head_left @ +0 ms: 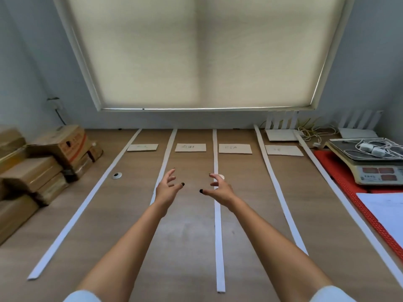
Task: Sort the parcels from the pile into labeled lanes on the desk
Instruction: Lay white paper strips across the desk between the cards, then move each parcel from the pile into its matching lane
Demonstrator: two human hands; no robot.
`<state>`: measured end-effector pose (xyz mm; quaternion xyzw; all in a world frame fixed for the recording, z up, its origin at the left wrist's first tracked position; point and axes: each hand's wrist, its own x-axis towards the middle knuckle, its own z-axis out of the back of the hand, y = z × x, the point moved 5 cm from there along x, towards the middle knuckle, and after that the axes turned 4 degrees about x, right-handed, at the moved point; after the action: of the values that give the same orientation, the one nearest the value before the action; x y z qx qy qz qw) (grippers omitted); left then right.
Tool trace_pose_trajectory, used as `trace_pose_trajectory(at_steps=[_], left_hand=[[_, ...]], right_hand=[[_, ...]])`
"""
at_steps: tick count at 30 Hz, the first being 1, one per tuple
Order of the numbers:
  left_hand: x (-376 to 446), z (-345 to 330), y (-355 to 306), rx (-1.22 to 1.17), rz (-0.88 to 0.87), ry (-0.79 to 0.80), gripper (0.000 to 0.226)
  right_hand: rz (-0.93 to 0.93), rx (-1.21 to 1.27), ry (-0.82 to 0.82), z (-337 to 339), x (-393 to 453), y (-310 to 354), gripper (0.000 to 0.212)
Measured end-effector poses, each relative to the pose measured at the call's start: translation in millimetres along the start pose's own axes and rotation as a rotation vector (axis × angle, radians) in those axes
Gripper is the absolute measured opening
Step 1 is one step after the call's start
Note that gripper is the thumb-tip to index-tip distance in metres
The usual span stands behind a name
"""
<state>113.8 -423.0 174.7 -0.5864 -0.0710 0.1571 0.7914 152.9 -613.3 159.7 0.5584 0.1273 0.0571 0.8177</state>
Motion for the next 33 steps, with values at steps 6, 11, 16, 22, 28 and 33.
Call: trace_pose_trajectory(at_steps=[6,11,16,22,28,33], left_hand=[[-11,37,30,0.017,0.041,0.014,0.058],[-6,83,58,0.006,0.058,0.035,0.058],[11,156,86,0.023,0.049,0.068,0.057],[25,258,120,0.028,0.045,0.078,0.056],[36,321,140,0.008,0.064,0.058,0.056],[49,352,144,-0.005,0.077,0.017,0.053]], right_hand=[[-0.031,0.047,0.022,-45,-7,5,0.073],[-0.048,0.048,0.023,-95,-4,18,0.075],[-0.062,0.054,-0.004,-172,0,42,0.076],[-0.068,0.07,0.018,-280,-7,77,0.075],[-0.061,0.077,0.049,-344,-1,106,0.073],[-0.012,0.077,0.082,-371,20,127,0.073]])
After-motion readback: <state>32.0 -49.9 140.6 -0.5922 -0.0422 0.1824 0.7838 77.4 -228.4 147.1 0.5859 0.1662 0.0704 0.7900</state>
